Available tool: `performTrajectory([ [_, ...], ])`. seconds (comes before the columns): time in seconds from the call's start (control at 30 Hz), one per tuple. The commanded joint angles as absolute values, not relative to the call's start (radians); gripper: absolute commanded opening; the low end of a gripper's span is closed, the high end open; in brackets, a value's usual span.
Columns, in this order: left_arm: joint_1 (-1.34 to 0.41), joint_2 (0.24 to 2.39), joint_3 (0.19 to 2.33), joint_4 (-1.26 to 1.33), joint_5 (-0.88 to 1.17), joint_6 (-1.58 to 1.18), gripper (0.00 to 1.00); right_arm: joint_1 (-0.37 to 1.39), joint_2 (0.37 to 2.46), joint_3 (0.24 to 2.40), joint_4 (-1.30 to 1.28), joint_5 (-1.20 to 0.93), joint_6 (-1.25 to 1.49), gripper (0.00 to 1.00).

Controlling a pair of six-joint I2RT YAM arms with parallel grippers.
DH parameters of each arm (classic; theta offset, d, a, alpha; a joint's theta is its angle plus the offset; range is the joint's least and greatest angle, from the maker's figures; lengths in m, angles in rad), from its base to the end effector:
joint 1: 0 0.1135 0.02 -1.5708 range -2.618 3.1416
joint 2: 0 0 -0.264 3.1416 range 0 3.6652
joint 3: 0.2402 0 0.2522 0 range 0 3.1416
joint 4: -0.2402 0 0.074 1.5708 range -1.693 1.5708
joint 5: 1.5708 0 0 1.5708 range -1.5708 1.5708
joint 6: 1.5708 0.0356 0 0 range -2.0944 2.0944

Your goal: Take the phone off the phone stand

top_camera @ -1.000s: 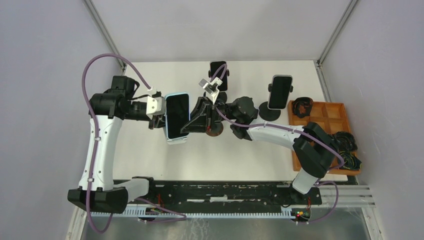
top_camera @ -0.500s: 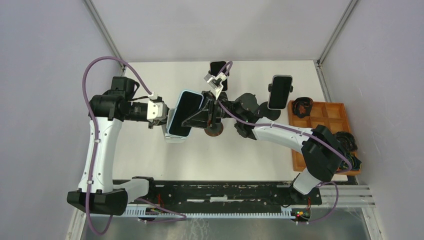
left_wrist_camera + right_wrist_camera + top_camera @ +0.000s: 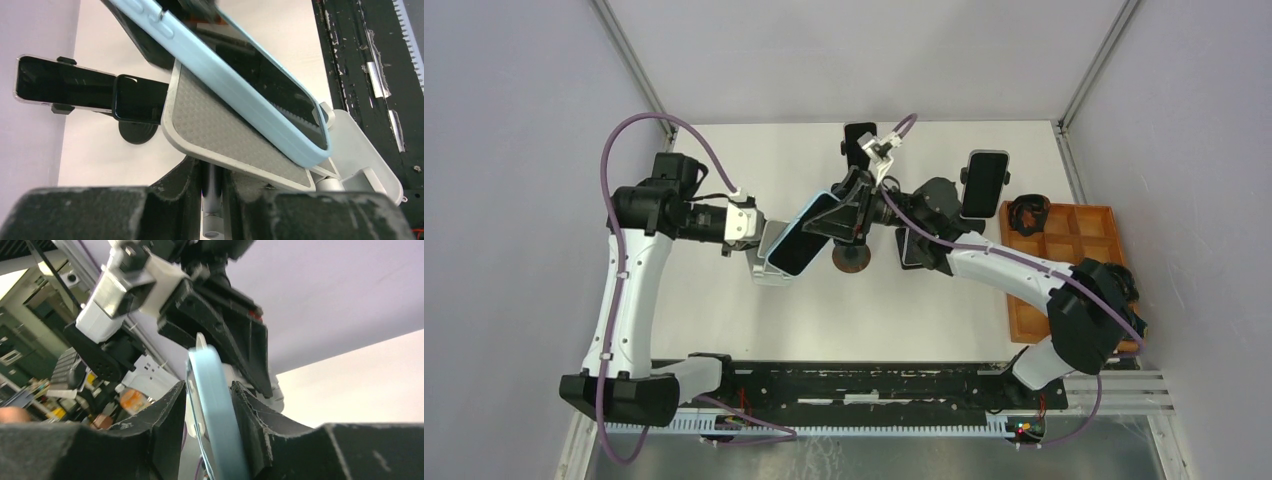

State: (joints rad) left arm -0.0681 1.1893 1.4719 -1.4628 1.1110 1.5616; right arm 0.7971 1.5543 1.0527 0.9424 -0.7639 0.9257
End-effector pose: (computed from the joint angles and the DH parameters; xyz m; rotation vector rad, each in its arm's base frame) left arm 0.1718 -0.0437 0.4014 1.6564 1.2173 -0.6553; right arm 0.2266 0.2672 0.3548 -0.7279 1.3309 1.8689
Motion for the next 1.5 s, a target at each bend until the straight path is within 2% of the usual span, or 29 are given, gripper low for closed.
performTrajectory([
  [0.0,-0.072,1.216,1.492,-1.465,1.159,1.611,0.02,0.768,1.47,1.036,1.002,-0.7,0.909,0.42],
  [0.17,-0.072,1.229,1.505,-1.463,1.159,1.604,0.02,0.768,1.47,1.025,1.027,-0.695,0.943,0.09],
  [0.27,-0.072,1.235,1.502,-1.456,1.143,1.602,0.02,0.763,1.449,1.017,1.01,-0.694,0.94,0.02],
  [0.43,-0.072,1.257,1.498,-1.436,1.106,1.606,0.02,0.702,1.366,1.025,0.923,-0.732,0.927,0.0],
  [0.63,-0.069,1.279,1.502,-1.349,1.038,1.577,0.02,0.651,1.263,1.077,0.461,-0.755,0.703,0.0],
  [0.8,-0.063,1.262,1.547,-1.256,1.02,1.491,0.02,0.685,1.279,1.019,0.251,-0.703,0.598,0.0],
  [0.9,-0.063,1.251,1.576,-1.215,1.056,1.42,0.02,0.804,1.382,1.056,0.143,-0.617,0.519,0.0],
  [1.03,-0.063,1.247,1.594,-1.215,1.105,1.351,0.02,0.902,1.564,1.121,0.159,-0.615,0.523,0.0],
  [1.17,-0.055,1.229,1.594,-1.208,1.104,1.285,0.02,0.959,1.747,1.229,0.181,-0.646,0.532,0.0],
  [1.3,-0.011,1.238,1.629,-1.178,1.166,1.096,0.02,0.999,1.933,1.389,0.145,-0.641,0.502,0.0],
  [1.47,0.05,1.23,1.619,-1.21,1.24,1.089,0.02,0.999,2.105,1.539,0.118,-0.647,0.49,0.0],
])
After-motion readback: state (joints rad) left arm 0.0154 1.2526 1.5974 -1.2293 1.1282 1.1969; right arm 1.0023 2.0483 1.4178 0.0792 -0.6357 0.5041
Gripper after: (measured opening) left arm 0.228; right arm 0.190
